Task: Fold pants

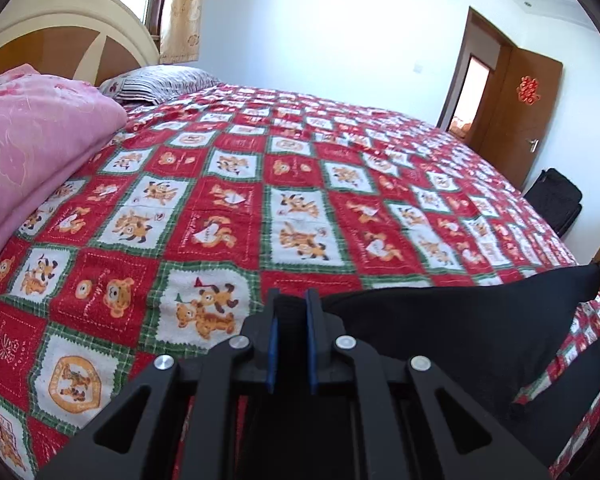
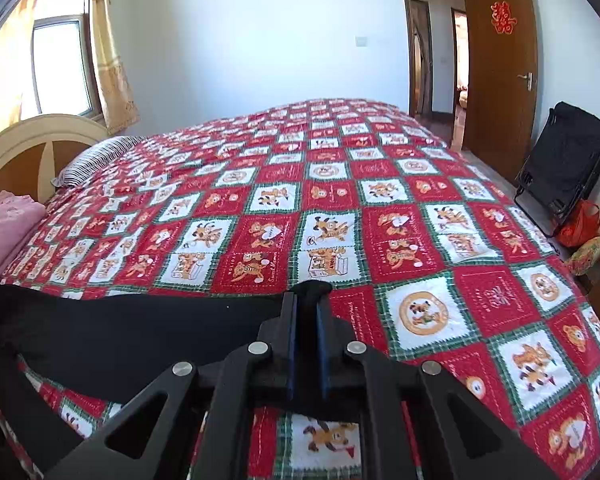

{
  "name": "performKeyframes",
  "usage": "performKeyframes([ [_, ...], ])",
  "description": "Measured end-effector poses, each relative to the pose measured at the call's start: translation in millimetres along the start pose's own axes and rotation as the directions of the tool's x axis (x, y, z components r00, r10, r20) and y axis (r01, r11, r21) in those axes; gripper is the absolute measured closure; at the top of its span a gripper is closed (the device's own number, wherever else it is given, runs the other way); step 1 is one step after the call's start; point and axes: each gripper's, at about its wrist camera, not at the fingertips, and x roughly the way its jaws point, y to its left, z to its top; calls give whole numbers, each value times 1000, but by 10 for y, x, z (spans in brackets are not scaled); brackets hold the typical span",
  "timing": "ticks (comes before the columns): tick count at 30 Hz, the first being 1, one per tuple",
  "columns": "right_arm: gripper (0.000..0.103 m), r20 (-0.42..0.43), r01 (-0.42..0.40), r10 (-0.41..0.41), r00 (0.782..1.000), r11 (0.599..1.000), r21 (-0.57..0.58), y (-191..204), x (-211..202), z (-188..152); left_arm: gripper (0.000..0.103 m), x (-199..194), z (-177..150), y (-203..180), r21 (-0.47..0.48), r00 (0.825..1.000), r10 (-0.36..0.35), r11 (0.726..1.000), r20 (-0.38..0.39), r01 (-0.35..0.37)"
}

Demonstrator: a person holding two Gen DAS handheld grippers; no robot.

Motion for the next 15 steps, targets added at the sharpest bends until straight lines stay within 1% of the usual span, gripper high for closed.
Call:
performKeyframes([
  [7, 95, 49, -16, 15, 999, 1000, 26, -75, -385, -285, 91, -225, -111, 11, -8, 998, -38, 999, 53, 38],
  [12, 96, 59, -13, 9, 998, 998, 54, -152, -556, -499, 91, -332, -214, 32, -7, 996, -41, 999, 73, 41],
  [14, 97, 66, -8, 4, 998, 998, 65, -173, -646, -574, 91, -401, -263, 66, -20, 994, -49, 998, 93, 51],
  [15, 101, 72, -7, 2, 997, 998, 70, -189, -697, -604, 91, -432, -292, 74, -23, 993, -53, 998, 101, 55],
])
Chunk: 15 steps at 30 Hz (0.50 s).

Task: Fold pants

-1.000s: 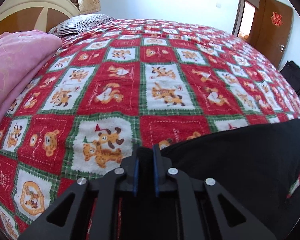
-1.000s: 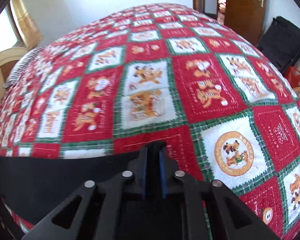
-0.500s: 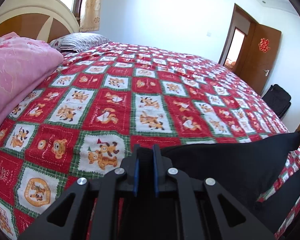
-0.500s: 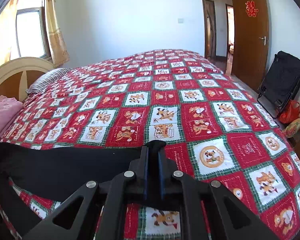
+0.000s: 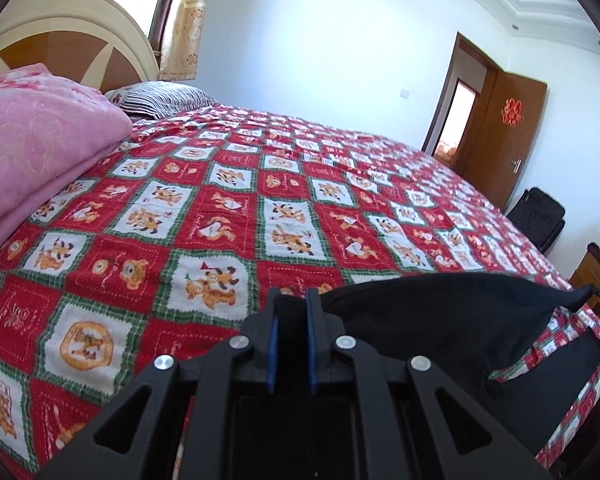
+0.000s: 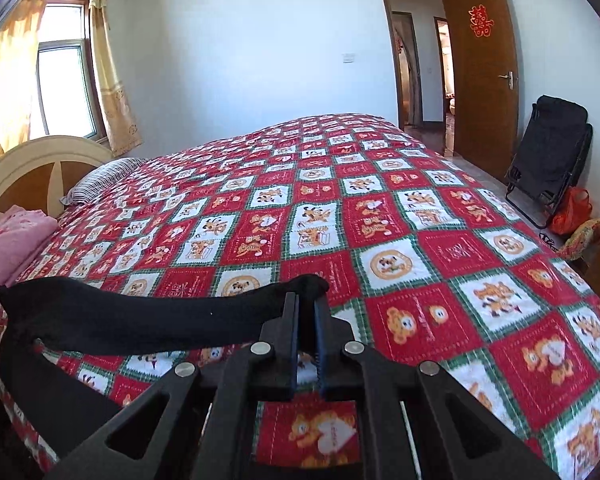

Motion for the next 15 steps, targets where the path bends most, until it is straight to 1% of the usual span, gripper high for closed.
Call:
performKeyframes([
  [3, 101, 24, -6, 6, 1000, 1000, 18, -42, -192, -75, 91, -132, -81, 3, 4, 999, -20, 1000, 34, 20],
  [6, 101, 20, -5, 4, 1000, 1000, 18, -40, -317, -139, 91, -225, -183, -23, 23, 999, -27, 999, 38, 26],
  [10, 101, 11, 10, -10, 1000, 1000, 5, 32, -439, -196, 91, -351, -311, -20, 18, 998, -42, 999, 54, 41],
  [15, 101, 41, 11, -11, 999, 1000, 20, 20, -653, -238, 91, -560, -472, -15, 36, 994, -60, 998, 92, 57],
])
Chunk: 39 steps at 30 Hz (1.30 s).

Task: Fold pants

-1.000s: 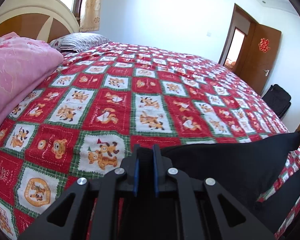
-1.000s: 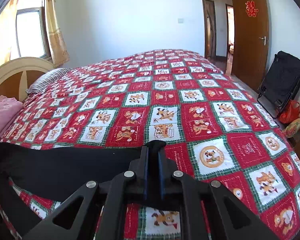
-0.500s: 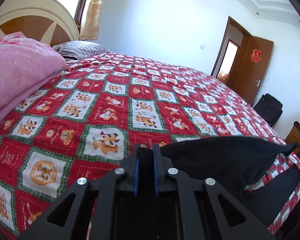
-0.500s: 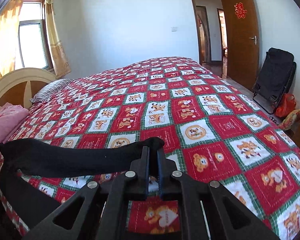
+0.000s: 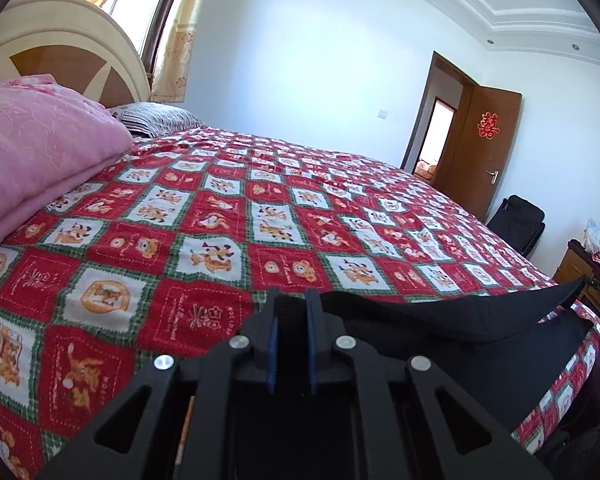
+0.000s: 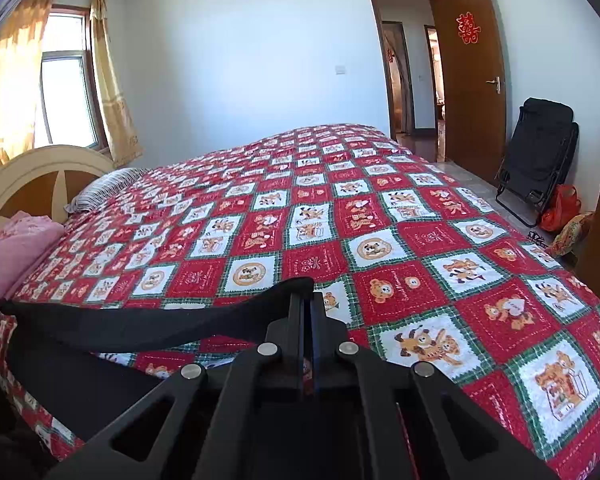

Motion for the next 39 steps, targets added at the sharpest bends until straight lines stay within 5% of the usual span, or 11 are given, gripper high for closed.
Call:
performKeyframes([
  [19, 101, -72, 66, -61, 996, 995, 69, -391, -386, -739, 89, -295, -695, 196, -53, 998, -46, 998, -30, 44],
  [24, 101, -86, 50, -46, 995, 998, 47, -395, -388, -880, 74, -281, -801, 224, -37, 998, 3, 999, -60, -5],
  [28, 96, -93, 51, -47, 995, 998, 46, -413, -395, -918, 40, -337, -859, 279, -7, 995, 70, 997, -69, -71],
  [31, 77, -88, 76, -70, 994, 995, 70, -491, -423, -953, 33, -438, -904, 374, -4, 992, 96, 995, -78, -97],
  [39, 74, -31, 273, -271, 962, 954, 125, -568, -787, -824, 33, -806, -918, 569, -10, 968, 239, 971, -72, -241],
])
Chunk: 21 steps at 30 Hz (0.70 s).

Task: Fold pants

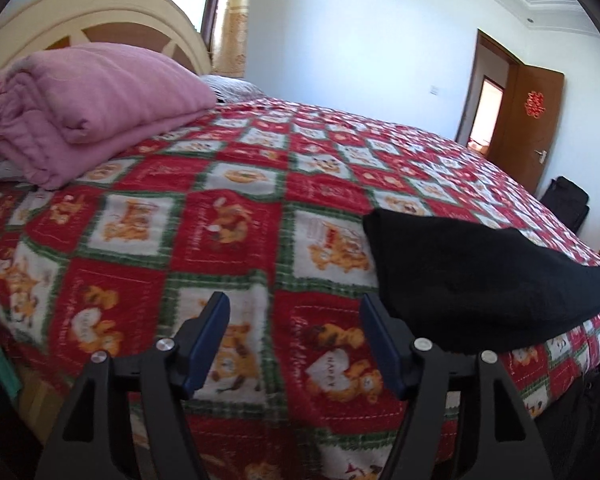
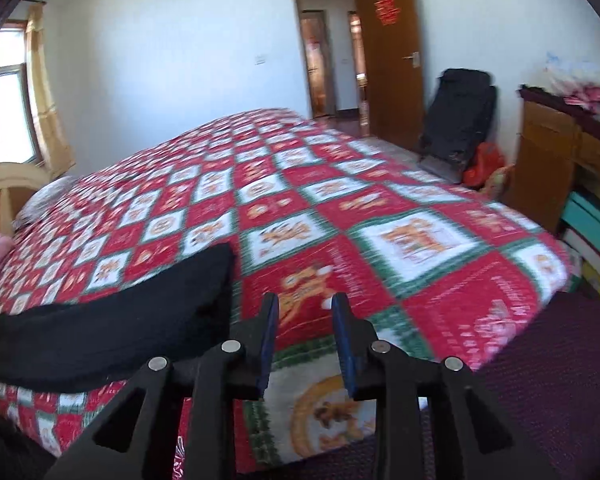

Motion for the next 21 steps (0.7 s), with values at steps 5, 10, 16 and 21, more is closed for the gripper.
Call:
performKeyframes([
  [5, 70, 17, -115, 119, 993, 983, -141, 833, -193, 159, 33, -37, 159, -199, -13, 999, -18, 1000, 45, 18],
  [10, 58, -156, -389, 356, 921, 838, -384, 2333, -91, -78, 27, 144, 264, -675, 26, 992, -119, 993, 39, 118],
  [16, 58, -390, -635, 510, 767, 511, -580, 4008, -121, -924, 27, 440, 117, -1135, 132, 993, -105, 985, -58, 112],
  [21, 58, -479, -685, 517, 709, 346, -641, 4747, -91, -1474, 20, 417, -95, -1286, 257, 996, -44, 964, -75, 62],
])
